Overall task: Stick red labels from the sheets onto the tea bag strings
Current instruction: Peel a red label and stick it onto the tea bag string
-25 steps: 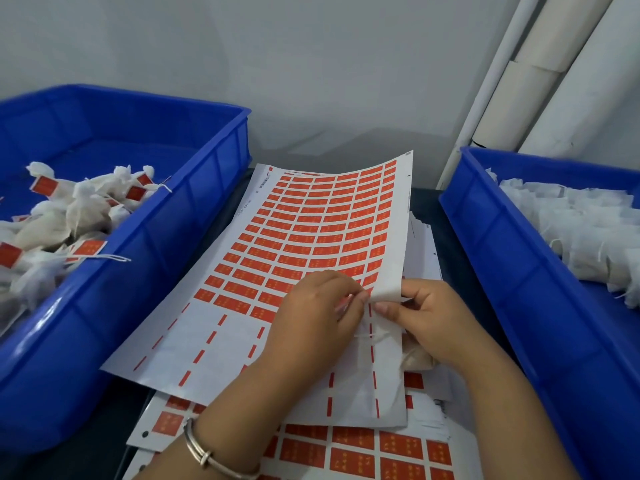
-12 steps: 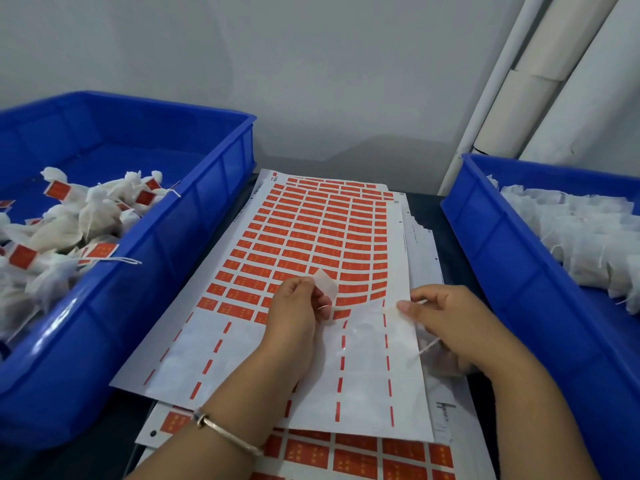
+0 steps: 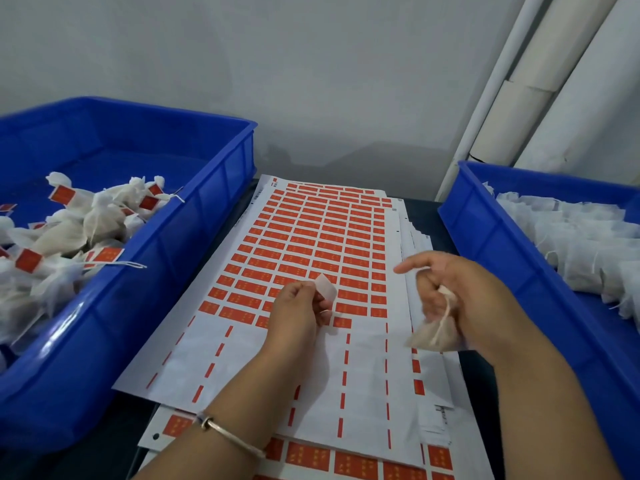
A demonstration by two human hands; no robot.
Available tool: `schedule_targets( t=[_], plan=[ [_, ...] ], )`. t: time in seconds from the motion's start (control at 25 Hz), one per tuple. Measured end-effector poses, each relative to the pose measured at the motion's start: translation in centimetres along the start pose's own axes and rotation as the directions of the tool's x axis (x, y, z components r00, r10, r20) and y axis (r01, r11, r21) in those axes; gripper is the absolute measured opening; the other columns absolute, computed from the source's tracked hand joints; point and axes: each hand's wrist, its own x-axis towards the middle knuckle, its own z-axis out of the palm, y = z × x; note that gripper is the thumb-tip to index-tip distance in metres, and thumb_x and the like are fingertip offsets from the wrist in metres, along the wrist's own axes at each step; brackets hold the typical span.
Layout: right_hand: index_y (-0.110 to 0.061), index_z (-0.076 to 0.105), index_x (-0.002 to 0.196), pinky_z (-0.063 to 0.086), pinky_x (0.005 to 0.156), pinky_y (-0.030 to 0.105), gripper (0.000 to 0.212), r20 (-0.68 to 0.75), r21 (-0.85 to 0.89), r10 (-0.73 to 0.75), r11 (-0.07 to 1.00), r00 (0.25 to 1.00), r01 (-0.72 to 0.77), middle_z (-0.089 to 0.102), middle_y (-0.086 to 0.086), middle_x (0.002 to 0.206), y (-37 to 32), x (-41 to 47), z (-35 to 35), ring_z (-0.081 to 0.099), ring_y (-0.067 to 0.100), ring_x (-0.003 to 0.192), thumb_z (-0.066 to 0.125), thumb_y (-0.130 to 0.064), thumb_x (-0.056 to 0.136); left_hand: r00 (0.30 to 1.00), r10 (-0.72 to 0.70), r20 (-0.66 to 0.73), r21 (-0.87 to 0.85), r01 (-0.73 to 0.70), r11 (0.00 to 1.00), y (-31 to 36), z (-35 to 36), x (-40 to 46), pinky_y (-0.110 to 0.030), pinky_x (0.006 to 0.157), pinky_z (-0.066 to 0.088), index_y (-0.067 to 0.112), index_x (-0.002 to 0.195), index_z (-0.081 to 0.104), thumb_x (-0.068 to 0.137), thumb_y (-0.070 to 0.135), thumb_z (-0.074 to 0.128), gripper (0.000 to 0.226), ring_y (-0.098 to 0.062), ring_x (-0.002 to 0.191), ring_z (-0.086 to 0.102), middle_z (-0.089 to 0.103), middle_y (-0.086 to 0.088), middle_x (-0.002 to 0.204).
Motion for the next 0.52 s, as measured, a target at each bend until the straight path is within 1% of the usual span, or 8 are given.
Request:
schedule_targets(
  t=[0.04,0.08,0.12,0.2,0.24,0.36,0.44,0.52],
  plan=[
    [-0.015,0.068,0.075,0.053,0.052,0.022,0.034,0.054,0.093,0.032,0.995,0.998,-0.037,0.058,-0.004,0.049,-0.2,0.3,0.5,0.057,0.008,0.042,0.043,-0.005,0.096,1.0,-0.007,0.0,0.002,0.007,1.0,0.0,0.1,0.1,-0.028,0.063,0.057,0.024,0.07,0.058,0.093,0.03,0.055,0.023,-0.016,0.06,0.066,0.066,0.0,0.062],
    [-0.017,0.066,0.083,0.051,0.05,0.018,0.033,0.099,0.146,0.016,0.989,0.995,-0.031,0.064,-0.008,0.055,-0.2,0.7,0.9,0.064,0.007,0.05,0.041,0.001,0.096,1.0,-0.023,-0.009,-0.004,0.023,1.0,0.1,0.2,0.2,-0.028,0.062,0.056,0.023,0.069,0.058,0.092,0.029,0.056,0.024,-0.016,0.058,0.066,0.066,0.0,0.06],
    [-0.022,0.068,0.085,0.052,0.055,0.015,0.037,0.122,0.155,-0.019,0.988,0.992,0.0,0.069,-0.015,0.066,-0.1,1.1,1.3,0.069,0.004,0.064,0.042,0.003,0.095,0.999,-0.043,-0.02,-0.012,0.042,0.999,0.2,0.2,0.3,-0.027,0.06,0.056,0.022,0.068,0.058,0.092,0.028,0.057,0.024,-0.016,0.055,0.065,0.065,-0.001,0.058],
    [-0.036,0.07,0.085,0.054,0.066,0.016,0.042,0.122,0.071,-0.121,0.991,0.985,0.113,0.067,-0.029,0.089,1.1,1.2,2.0,0.067,0.001,0.089,0.047,-0.002,0.095,0.998,-0.052,-0.02,0.0,0.052,0.999,0.4,0.3,0.4,-0.028,0.061,0.056,0.022,0.066,0.057,0.091,0.026,0.058,0.026,-0.016,0.053,0.064,0.064,0.0,0.053],
    [-0.041,0.069,0.085,0.054,0.069,0.014,0.041,0.107,0.002,-0.164,0.986,0.981,0.165,0.064,-0.035,0.093,1.6,1.3,2.3,0.065,0.0,0.092,0.05,-0.006,0.095,0.999,-0.04,-0.011,0.017,0.04,0.999,0.4,0.2,0.5,-0.029,0.063,0.057,0.022,0.066,0.057,0.091,0.026,0.057,0.025,-0.017,0.056,0.065,0.064,0.0,0.054],
    [-0.042,0.067,0.085,0.049,0.063,0.004,0.03,0.047,-0.134,-0.22,0.965,0.974,0.225,0.06,-0.039,0.089,2.3,1.4,3.0,0.061,-0.009,0.087,0.059,-0.013,0.091,1.0,-0.002,0.018,0.031,0.002,1.0,0.3,0.0,0.3,-0.031,0.068,0.059,0.023,0.072,0.06,0.092,0.027,0.056,0.021,-0.018,0.063,0.068,0.067,-0.001,0.062],
    [-0.038,0.066,0.086,0.047,0.06,0.003,0.027,-0.004,-0.108,-0.271,0.957,0.963,0.269,0.065,-0.03,0.086,2.4,1.6,3.2,0.062,-0.01,0.084,0.066,-0.011,0.086,0.998,0.025,0.059,0.042,-0.028,0.999,0.3,-0.3,0.0,-0.032,0.07,0.059,0.022,0.078,0.063,0.093,0.028,0.054,0.019,-0.018,0.066,0.07,0.069,0.0,0.065],
    [-0.035,0.065,0.089,0.047,0.06,0.004,0.028,-0.057,-0.055,-0.335,0.942,0.94,0.332,0.068,-0.021,0.082,2.2,1.5,3.2,0.065,-0.005,0.081,0.07,-0.008,0.082,0.99,0.047,0.133,0.02,-0.05,0.999,0.5,-0.5,-0.6,-0.032,0.07,0.059,0.021,0.084,0.064,0.094,0.027,0.052,0.017,-0.017,0.068,0.071,0.071,0.002,0.068]
  ],
)
